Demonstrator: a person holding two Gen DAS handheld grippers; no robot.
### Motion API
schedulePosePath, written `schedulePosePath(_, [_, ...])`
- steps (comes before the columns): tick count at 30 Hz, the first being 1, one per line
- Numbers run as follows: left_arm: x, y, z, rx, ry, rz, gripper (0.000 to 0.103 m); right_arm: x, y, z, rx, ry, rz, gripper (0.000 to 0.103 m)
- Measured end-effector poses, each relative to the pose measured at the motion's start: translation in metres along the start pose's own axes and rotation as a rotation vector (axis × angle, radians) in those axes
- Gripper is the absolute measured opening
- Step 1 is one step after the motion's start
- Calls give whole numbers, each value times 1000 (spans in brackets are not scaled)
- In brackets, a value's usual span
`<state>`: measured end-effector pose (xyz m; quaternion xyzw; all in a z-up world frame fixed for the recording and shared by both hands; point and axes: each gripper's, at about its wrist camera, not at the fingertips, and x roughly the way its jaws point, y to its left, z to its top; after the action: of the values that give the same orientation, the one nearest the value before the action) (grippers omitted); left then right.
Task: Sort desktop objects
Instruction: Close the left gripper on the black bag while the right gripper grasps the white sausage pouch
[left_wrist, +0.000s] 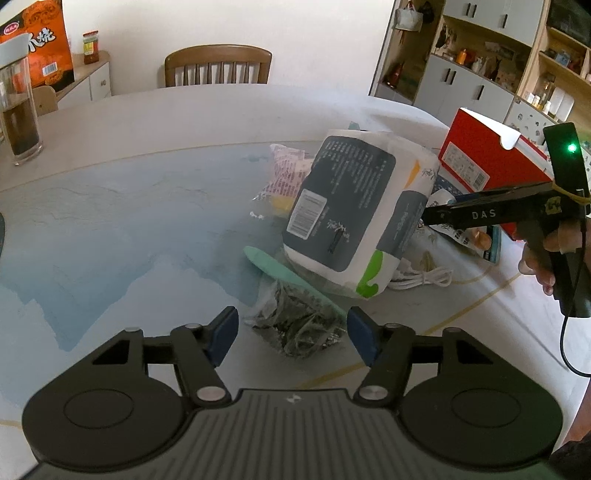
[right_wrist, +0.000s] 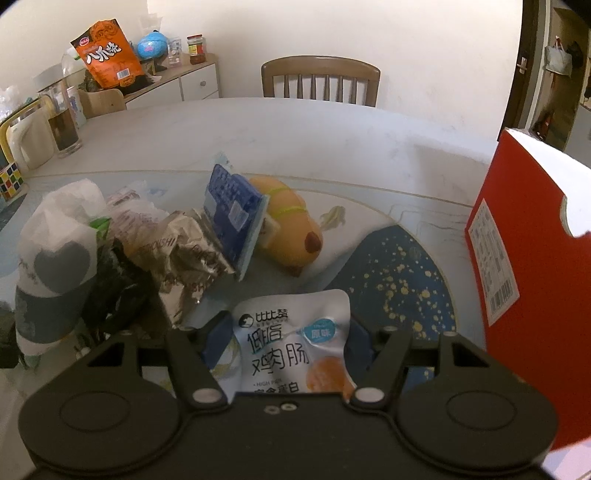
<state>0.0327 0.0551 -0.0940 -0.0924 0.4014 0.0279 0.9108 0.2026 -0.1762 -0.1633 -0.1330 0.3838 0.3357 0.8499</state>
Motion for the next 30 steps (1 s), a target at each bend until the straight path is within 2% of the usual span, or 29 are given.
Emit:
schedulePosePath(14, [-3, 1, -2, 14, 6, -31, 39, -20, 7, -14, 37, -5, -15, 66])
schedulePosePath(18, [-4, 1, -3, 21, 10, -40, 35, -29, 10, -14, 46, -14, -20, 66])
schedulePosePath(30, [-23, 2, -3, 33, -14, -57, 35, -53, 18, -18, 75, -47, -28, 66])
